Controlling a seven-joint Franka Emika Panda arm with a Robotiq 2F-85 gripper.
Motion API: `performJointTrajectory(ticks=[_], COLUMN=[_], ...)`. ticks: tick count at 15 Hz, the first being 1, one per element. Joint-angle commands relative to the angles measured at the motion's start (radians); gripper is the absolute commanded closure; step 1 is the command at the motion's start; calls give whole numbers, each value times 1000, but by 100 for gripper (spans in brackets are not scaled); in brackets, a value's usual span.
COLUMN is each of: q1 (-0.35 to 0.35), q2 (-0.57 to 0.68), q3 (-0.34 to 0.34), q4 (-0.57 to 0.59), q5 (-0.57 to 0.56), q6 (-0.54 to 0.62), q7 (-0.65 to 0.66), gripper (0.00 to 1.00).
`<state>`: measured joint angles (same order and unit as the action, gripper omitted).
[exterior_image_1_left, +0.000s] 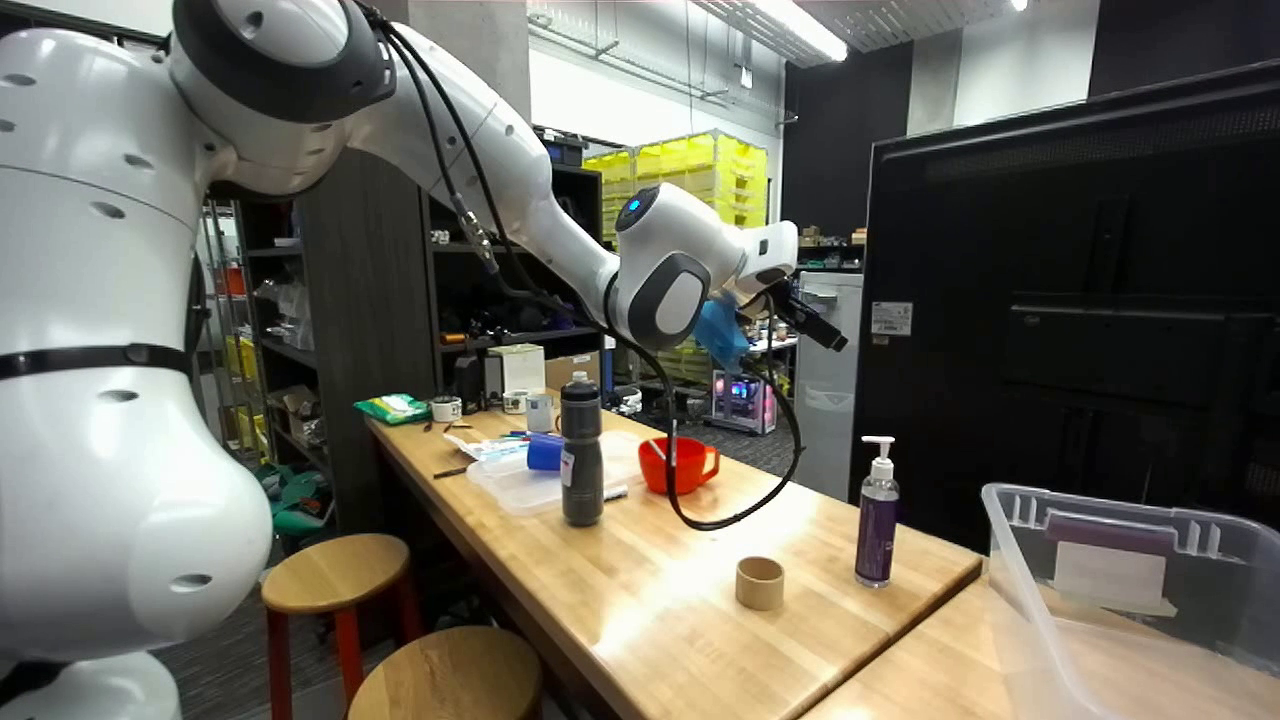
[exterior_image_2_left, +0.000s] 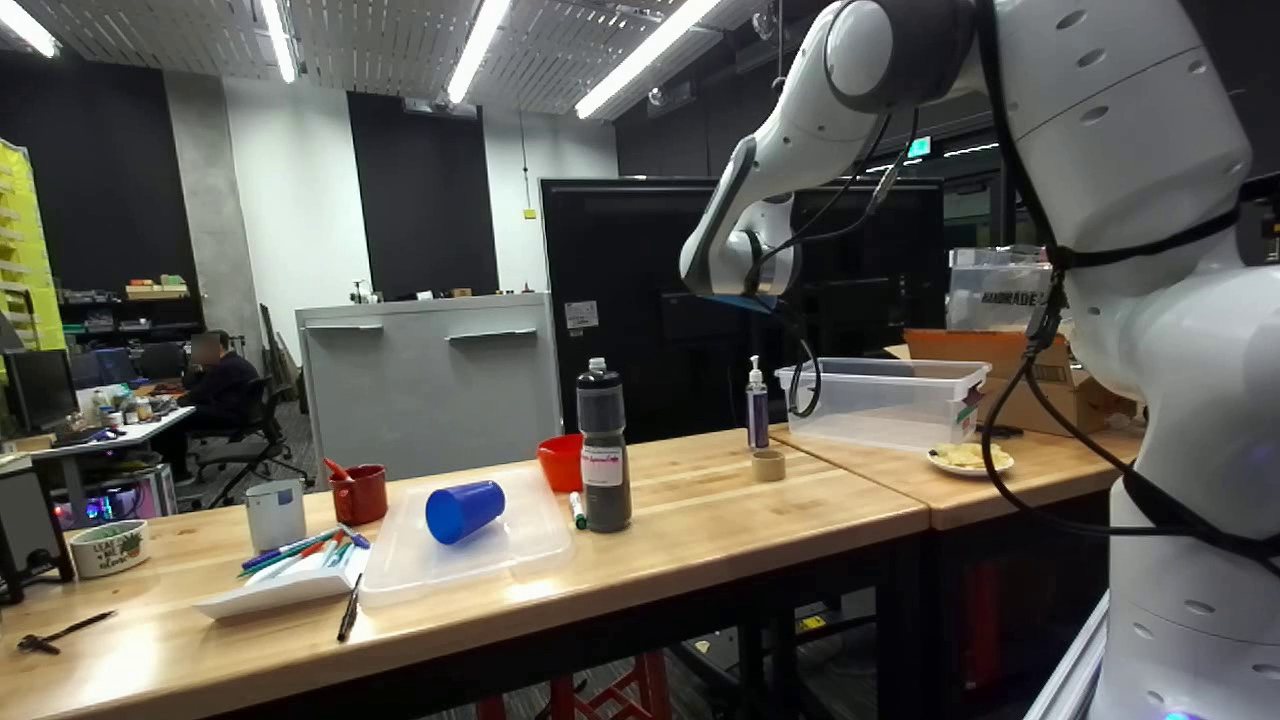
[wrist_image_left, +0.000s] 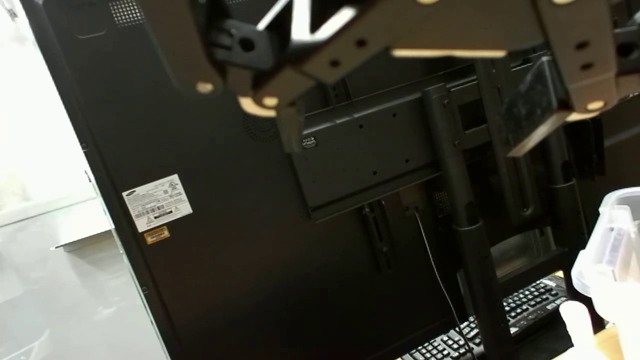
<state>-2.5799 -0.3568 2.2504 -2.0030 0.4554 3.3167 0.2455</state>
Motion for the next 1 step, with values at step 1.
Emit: performJointTrajectory(ticks=[1], q1=[0], q2=[0], q3=[0], q4=[0], q5=[0], q6=[0], q7=[0], gripper=[2])
